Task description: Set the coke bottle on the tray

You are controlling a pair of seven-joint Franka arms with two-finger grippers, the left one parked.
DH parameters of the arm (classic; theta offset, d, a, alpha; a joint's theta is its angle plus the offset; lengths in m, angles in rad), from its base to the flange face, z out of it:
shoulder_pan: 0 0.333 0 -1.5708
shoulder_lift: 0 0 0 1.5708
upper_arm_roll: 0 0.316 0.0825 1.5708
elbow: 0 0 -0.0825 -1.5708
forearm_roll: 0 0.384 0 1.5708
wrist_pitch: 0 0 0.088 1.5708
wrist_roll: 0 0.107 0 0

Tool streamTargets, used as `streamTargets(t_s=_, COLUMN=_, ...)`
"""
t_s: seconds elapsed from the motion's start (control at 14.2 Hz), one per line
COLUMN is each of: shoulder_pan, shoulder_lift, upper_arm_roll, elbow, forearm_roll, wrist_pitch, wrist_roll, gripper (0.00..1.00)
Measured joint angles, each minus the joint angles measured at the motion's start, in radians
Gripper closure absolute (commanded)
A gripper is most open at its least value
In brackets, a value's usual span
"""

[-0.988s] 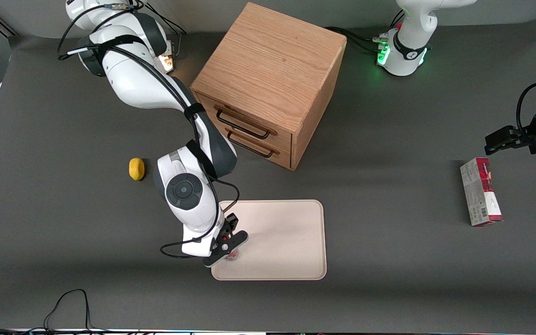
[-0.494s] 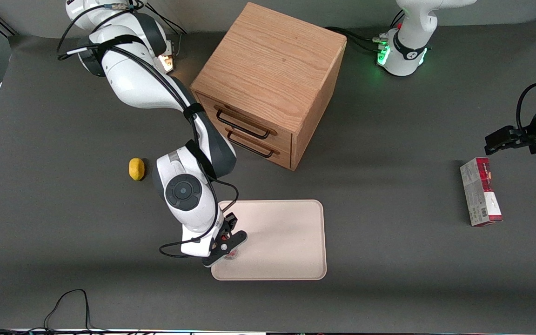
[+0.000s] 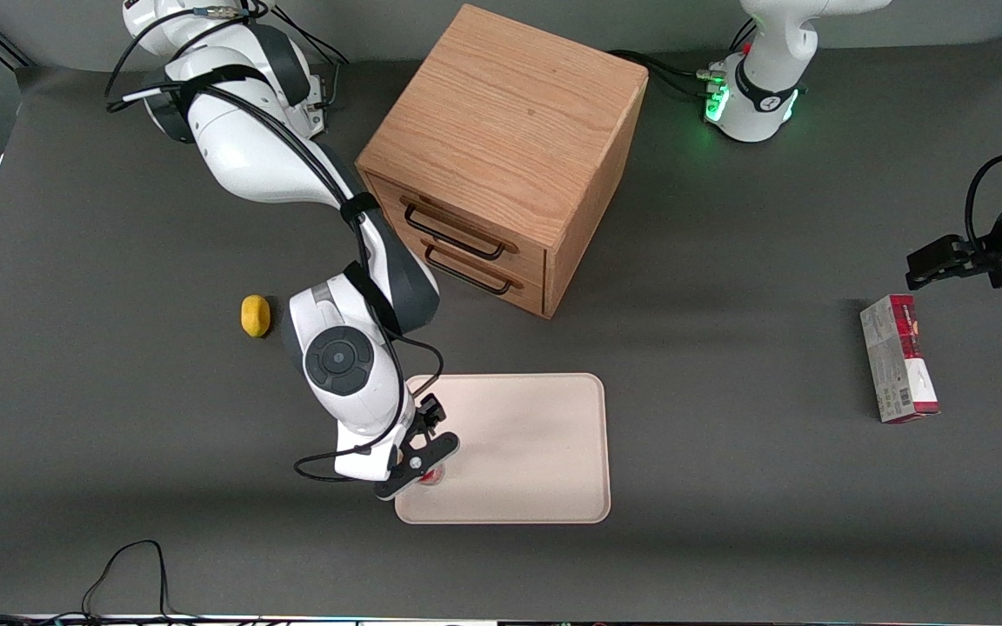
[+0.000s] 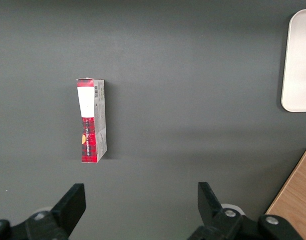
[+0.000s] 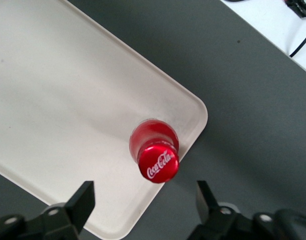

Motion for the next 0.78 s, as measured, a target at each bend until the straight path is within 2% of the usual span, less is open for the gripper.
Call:
streamTargets(t_s=0.21, shoulder_pan=0.0, shoulder_lift=-0.04, upper_arm_roll=0.0, elbow=0.008, forearm_roll=0.0, wrist_pitch=-0.058, wrist_roll=0.0, gripper=0.0)
streamTargets(t_s=0.78, shoulder_pan=0.001, shoulder_lift=-0.308, upper_arm_roll=-0.013, elbow=0.023, forearm_roll=-0.001, wrist_pitch=-0.452, wrist_roll=0.0, gripper=0.0)
